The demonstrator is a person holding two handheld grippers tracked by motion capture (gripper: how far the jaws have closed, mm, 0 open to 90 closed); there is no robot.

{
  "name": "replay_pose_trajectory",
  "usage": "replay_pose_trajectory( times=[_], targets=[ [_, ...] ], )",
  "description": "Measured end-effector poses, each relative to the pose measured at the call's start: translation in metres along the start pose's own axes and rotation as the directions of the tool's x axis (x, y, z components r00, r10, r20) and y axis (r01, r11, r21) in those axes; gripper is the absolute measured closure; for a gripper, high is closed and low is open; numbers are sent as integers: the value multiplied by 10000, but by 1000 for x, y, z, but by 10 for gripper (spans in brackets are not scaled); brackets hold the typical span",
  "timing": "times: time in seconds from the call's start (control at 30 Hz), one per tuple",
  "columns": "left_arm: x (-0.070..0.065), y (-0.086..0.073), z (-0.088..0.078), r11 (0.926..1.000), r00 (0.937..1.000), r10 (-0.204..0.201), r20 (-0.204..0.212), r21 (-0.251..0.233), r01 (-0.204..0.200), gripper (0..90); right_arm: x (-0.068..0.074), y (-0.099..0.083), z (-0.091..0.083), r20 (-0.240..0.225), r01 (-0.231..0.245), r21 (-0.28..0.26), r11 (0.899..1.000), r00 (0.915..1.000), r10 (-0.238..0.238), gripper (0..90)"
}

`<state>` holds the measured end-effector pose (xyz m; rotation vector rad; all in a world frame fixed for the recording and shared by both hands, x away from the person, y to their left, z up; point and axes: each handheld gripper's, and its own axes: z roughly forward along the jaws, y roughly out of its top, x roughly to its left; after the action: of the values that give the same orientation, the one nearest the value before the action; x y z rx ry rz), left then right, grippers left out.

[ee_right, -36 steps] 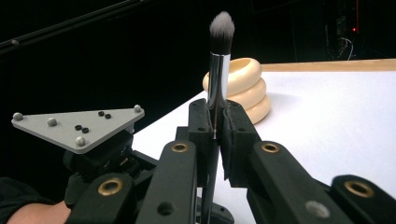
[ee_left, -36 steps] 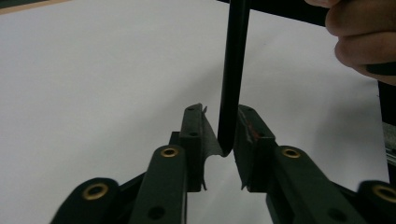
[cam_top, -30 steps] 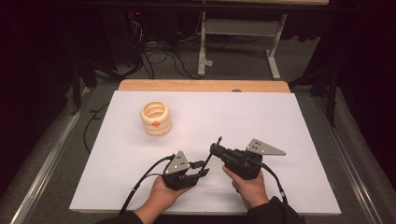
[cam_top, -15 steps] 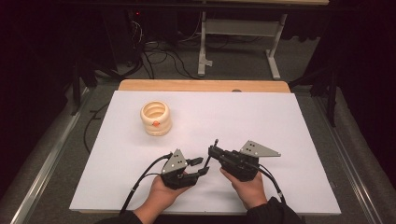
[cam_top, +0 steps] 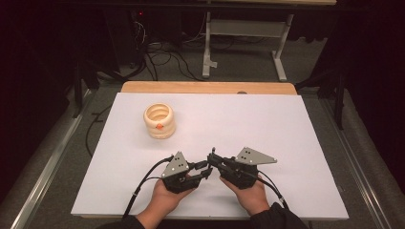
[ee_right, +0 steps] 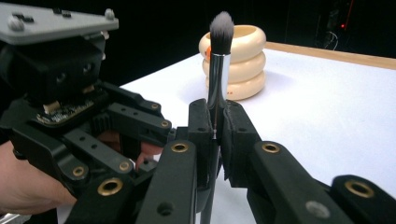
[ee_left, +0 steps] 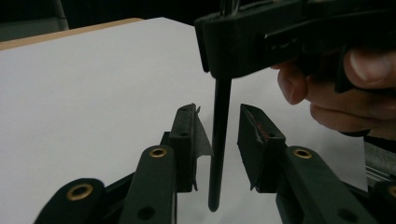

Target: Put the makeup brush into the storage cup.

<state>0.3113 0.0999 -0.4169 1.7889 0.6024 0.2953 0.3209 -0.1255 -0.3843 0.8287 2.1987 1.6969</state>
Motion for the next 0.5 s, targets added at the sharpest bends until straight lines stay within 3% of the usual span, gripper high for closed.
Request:
replay_pose_trajectory(
  times=[0.5],
  targets=[
    [-1,1,-2,9998,10000,68,-12,-166,-68,787,5,-3,5,-92,254,216,9994,9996,-252,858]
  ],
)
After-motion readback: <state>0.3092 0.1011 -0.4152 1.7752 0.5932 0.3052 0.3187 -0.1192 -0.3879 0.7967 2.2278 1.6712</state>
